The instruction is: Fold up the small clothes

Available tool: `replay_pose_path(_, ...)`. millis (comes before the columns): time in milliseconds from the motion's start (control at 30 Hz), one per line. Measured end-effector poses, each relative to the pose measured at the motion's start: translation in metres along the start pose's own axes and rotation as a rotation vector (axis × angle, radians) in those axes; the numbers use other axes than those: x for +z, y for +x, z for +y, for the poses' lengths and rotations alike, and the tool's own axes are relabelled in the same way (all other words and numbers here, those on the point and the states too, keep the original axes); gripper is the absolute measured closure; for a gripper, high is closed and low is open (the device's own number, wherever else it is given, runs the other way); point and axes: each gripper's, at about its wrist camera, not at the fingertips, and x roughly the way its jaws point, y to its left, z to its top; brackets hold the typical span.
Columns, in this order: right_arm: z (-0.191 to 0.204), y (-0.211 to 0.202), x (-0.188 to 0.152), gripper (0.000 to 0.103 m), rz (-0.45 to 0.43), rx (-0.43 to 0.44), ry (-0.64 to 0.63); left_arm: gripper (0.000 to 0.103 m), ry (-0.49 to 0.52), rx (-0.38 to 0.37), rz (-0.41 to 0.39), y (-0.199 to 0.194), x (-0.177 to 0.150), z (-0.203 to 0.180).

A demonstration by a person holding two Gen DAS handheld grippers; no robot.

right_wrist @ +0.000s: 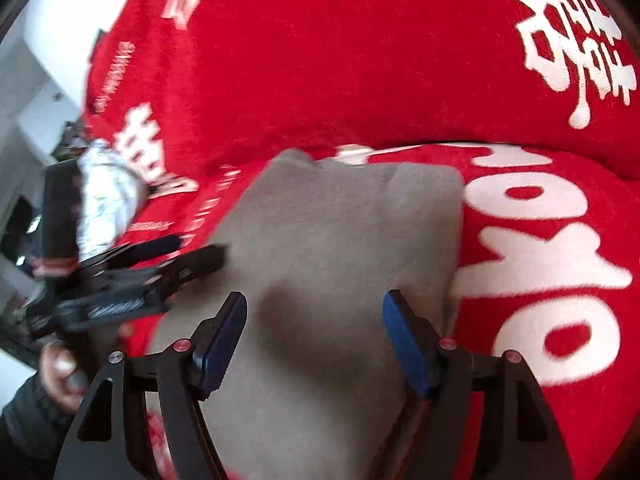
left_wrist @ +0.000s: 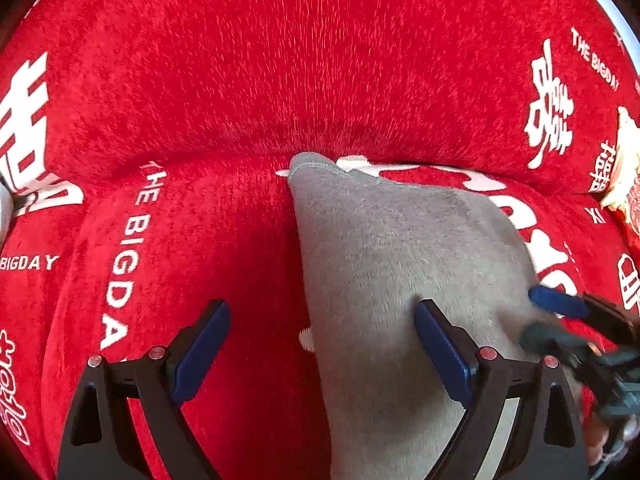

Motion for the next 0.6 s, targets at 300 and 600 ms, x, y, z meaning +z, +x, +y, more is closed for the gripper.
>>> replay_pose_path(300,-0.011,0.024,0.021,0.029,0.049,-0.067,-0.002,0.009,0.004,-0.041,0.063,0.023,0.012,-0.002)
replay_pose_path(600,-0.050,-0.045,-0.015,0.021,-0.068,-0.032,0.207,0.009,-0.131,-0.223,0.081,-0.016,-0.007,0.057)
